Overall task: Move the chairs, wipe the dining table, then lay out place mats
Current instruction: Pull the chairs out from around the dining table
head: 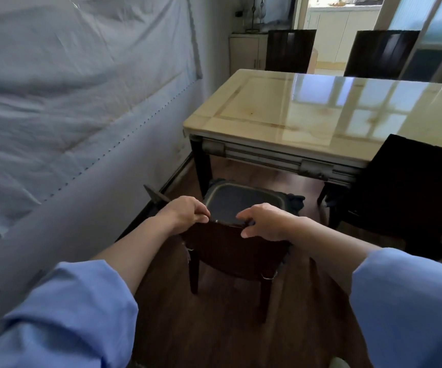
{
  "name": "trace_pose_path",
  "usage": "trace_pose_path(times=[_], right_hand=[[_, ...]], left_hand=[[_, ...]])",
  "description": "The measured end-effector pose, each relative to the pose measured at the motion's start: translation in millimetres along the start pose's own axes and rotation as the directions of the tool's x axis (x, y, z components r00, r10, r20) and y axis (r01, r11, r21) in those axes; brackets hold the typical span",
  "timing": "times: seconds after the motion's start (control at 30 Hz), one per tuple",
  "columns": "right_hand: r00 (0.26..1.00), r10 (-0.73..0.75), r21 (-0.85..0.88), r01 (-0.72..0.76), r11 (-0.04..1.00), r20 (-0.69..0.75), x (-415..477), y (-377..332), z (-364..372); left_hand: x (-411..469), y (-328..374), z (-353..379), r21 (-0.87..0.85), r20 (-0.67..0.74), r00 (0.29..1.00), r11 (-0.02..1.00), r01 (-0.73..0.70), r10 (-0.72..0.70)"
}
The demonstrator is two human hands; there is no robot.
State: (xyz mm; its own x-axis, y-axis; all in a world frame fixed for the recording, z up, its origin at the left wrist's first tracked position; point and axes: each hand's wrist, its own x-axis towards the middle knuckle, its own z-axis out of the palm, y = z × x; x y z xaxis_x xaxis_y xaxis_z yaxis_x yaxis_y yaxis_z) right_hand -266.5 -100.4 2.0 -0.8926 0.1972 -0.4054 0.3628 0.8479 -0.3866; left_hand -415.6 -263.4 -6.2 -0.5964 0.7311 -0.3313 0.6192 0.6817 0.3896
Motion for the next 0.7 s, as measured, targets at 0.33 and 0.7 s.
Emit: trace_pose_path(times=[0.33, 0.7], right_hand=[[0.996, -0.065, -0.092, 0.070, 0.993, 0.062, 40, 17, -18], [1.000, 0.005, -0.067, -0.004, 0.998, 0.012, 101, 60, -78]], left_hand=[[45, -6, 1, 0.257, 0.103, 0.984, 0.951, -0.169, 0.147], [135, 24, -21, 0.288, 0.036, 0.984, 0.941, -0.179, 0.176]])
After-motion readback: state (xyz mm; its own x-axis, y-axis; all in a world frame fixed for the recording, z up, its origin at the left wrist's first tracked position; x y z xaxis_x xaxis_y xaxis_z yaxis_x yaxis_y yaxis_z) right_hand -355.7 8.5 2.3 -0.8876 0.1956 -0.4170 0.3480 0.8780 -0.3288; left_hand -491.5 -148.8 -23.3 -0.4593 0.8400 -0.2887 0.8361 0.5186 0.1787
